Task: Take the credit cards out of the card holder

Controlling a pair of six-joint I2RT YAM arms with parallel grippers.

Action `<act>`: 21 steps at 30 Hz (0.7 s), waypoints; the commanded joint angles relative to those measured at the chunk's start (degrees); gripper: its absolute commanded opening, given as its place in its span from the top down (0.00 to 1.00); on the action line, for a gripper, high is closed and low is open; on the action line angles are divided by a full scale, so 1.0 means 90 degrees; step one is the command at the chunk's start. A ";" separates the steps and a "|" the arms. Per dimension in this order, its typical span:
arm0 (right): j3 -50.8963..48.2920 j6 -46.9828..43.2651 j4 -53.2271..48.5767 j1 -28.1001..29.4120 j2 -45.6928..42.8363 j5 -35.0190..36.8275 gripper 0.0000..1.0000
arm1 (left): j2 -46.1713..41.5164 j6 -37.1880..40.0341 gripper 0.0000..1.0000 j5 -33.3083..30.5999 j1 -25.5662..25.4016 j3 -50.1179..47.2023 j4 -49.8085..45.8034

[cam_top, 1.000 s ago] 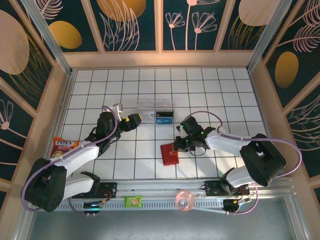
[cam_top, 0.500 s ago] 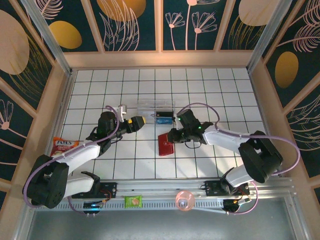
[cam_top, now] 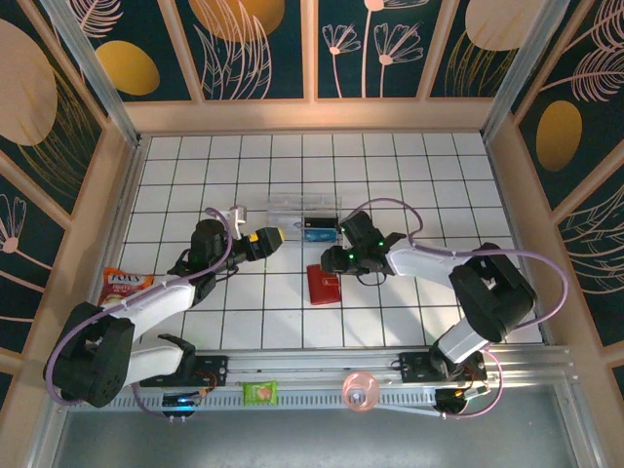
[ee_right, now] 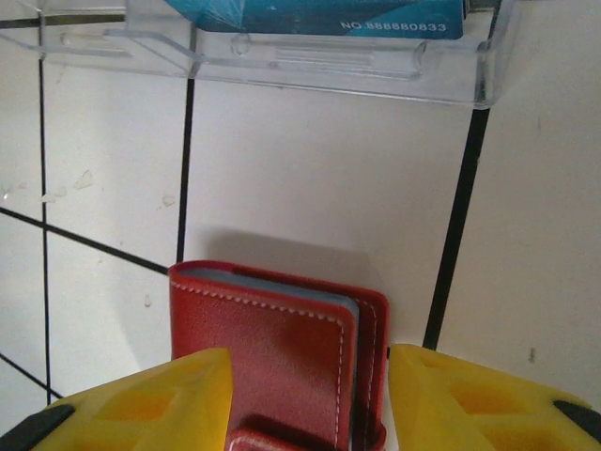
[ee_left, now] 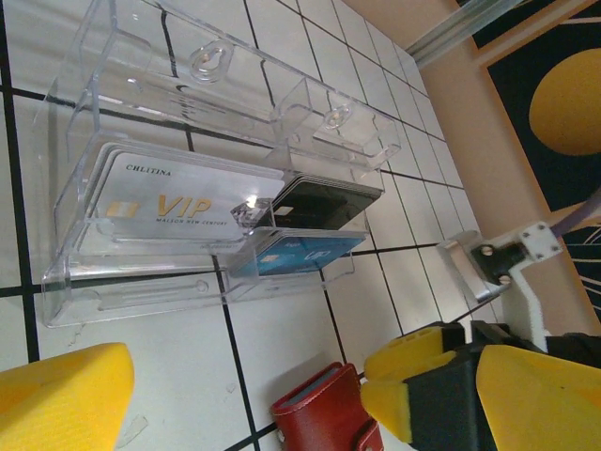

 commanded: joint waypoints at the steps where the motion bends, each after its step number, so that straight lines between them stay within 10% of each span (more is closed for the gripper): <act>1: 0.0104 0.0113 0.0071 0.0111 0.0309 -0.0024 0.52 | -0.0114 0.0064 0.06 -0.0010 -0.0008 -0.0073 0.0118; 6: 0.0011 0.0073 -0.0116 0.0164 0.0595 0.0137 0.56 | -0.0192 0.0108 0.07 -0.0037 -0.0009 -0.0089 0.0034; 13: -0.0097 -0.0149 0.0178 0.0173 0.0439 0.0021 1.00 | -0.0192 0.0097 0.08 0.0154 -0.0008 -0.0102 0.0112; 21: -0.0038 -0.0662 0.0946 0.0007 -0.0439 -0.0626 1.00 | -0.0125 -0.0043 0.09 0.0652 -0.0107 -0.0197 0.0666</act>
